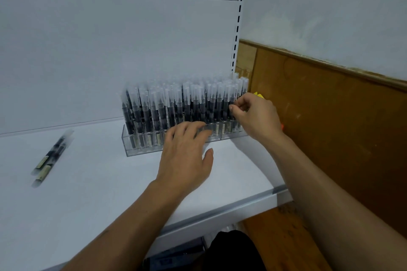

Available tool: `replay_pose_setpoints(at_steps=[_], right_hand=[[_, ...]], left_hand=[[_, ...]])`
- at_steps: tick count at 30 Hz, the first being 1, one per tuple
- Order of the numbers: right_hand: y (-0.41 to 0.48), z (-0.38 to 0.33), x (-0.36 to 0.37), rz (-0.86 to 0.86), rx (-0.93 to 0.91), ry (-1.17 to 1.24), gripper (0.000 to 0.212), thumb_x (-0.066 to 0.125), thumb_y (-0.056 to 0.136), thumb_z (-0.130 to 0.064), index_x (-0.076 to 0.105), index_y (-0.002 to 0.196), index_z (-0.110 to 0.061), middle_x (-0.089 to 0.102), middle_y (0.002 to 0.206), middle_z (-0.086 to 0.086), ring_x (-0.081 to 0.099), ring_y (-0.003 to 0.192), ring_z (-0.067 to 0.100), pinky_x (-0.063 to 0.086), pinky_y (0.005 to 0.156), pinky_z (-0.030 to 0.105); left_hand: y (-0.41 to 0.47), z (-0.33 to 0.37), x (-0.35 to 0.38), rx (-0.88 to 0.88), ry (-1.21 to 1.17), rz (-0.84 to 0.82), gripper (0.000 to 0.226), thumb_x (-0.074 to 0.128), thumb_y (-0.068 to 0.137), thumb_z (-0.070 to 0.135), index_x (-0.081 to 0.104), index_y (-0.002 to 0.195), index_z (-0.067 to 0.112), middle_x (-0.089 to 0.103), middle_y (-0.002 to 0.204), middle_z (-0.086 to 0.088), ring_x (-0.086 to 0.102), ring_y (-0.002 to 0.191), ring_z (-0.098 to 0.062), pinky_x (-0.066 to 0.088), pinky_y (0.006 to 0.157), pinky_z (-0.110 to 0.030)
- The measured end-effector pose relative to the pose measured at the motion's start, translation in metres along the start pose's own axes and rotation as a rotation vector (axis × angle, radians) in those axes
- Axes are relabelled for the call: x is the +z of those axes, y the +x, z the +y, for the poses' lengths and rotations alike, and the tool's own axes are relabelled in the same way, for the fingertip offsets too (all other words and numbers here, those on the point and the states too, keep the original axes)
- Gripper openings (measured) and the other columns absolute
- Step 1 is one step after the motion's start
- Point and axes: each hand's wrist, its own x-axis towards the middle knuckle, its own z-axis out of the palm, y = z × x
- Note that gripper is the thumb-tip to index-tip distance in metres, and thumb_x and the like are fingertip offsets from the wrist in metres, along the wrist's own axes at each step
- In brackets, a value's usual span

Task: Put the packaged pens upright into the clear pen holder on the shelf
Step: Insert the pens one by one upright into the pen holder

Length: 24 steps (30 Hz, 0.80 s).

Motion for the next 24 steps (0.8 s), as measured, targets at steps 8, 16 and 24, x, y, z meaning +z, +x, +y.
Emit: replay_pose_setpoints(at_steps=[8,16,24], right_hand=[[-0.014,-0.019,-0.024,-0.123,0.024,-0.239,0.023,0.060,0.093,-0.044,0.067,0.089,-0.023,0.068,0.085,-0.005,0.060,0.079,0.014,0.052,0.073,0.034],[-0.070,-0.121,0.048,-0.519,-0.237,-0.158,0.027,0.057,0.091,-0.044,0.068,0.084,-0.020,0.072,0.087,-0.002,0.064,0.085,0.019,0.052,0.077,0.032],[-0.095,-0.224,0.151,-0.663,-0.438,-0.107,0.026,0.050,0.094,-0.043,0.067,0.092,-0.023,0.069,0.093,-0.005,0.060,0.091,0.021,0.045,0.075,0.030]], left_hand=[[-0.014,-0.019,-0.035,0.045,-0.176,-0.076,0.041,0.052,0.093,0.041,0.053,0.133,0.032,0.051,0.134,0.016,0.040,0.126,-0.005,0.031,0.109,-0.030],[-0.067,-0.114,-0.104,-0.326,-0.143,-0.021,0.029,0.058,0.091,0.044,0.064,0.118,0.036,0.061,0.113,0.022,0.054,0.102,0.002,0.038,0.083,-0.019],[-0.108,-0.210,-0.146,-0.739,-0.092,0.059,0.024,0.057,0.090,0.039,0.065,0.113,0.034,0.063,0.097,0.021,0.057,0.090,-0.005,0.040,0.079,-0.026]])
